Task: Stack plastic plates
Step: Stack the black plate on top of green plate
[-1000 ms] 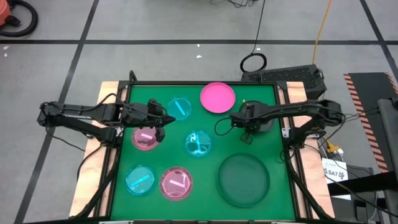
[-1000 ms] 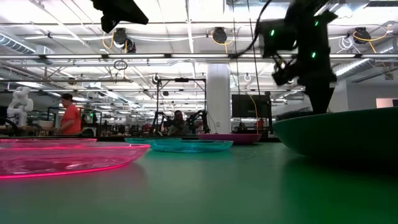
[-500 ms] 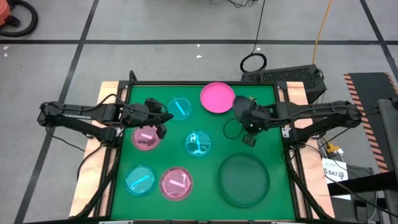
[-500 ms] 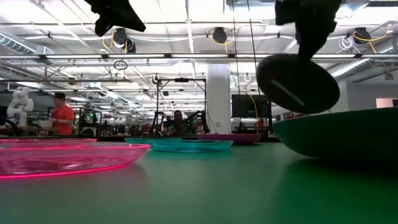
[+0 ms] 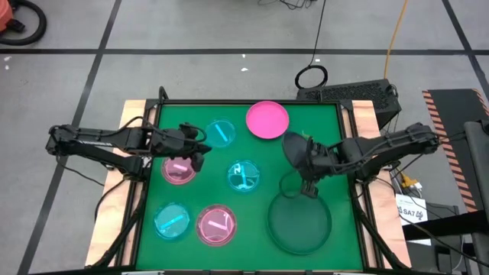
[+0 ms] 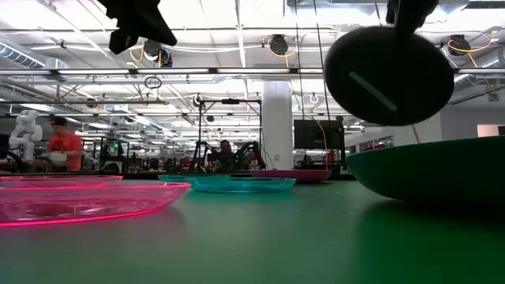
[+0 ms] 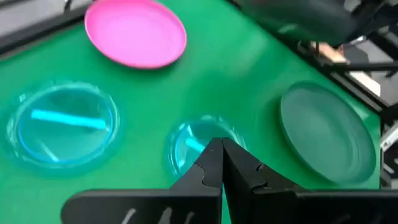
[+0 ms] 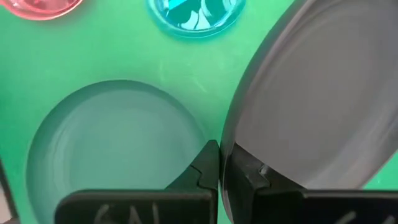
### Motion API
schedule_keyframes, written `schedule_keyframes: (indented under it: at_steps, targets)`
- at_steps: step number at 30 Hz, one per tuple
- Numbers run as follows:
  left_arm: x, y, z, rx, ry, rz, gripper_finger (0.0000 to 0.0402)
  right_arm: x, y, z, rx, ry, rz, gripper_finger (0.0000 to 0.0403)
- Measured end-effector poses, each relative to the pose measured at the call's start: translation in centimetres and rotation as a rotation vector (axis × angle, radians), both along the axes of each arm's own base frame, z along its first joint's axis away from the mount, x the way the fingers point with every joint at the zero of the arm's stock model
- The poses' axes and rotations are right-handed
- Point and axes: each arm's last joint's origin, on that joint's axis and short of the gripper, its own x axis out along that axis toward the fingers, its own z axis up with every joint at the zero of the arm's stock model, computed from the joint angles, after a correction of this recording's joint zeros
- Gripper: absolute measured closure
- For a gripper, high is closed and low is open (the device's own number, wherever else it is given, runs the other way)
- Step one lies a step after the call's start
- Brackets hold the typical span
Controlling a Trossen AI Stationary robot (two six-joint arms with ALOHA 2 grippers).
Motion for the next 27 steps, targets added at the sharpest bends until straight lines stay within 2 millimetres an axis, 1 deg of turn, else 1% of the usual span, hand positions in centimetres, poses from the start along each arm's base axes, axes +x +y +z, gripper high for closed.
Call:
schedule_keyframes:
  at_steps: [5, 12, 15, 18, 23, 27]
  targets:
    - [-0.2, -0.2, -0.3, -0.014, 0.034, -0.003, 0.04, 0.7, 1.6, 1.9, 0.002, 0.05, 0.004, 0.0397]
    - [0.0, -0.3, 0.0, -0.044, -0.016, 0.016, 0.04, 2.4, 4.3, 4.6, 0.024, 0.059, -0.003, 0.0397]
    - [0.0, -0.3, 0.0, -0.061, -0.018, 0.018, 0.04, 3.2, 5.2, 5.4, 0.025, 0.066, -0.004, 0.0397]
    - [0.0, -0.5, 0.0, -0.052, -0.015, -0.001, 0.04, 3.9, 6.1, 5.2, -0.004, 0.099, 0.035, 0.0397]
    - [0.0, -0.7, 0.0, -0.044, -0.007, -0.016, 0.04, 4.6, 8.3, 3.6, -0.063, 0.173, 0.194, 0.0397]
    - [-0.1, -0.8, -0.1, -0.042, 0.008, -0.021, 0.04, 4.6, 10.1, 2.4, -0.091, 0.215, 0.263, 0.0397]
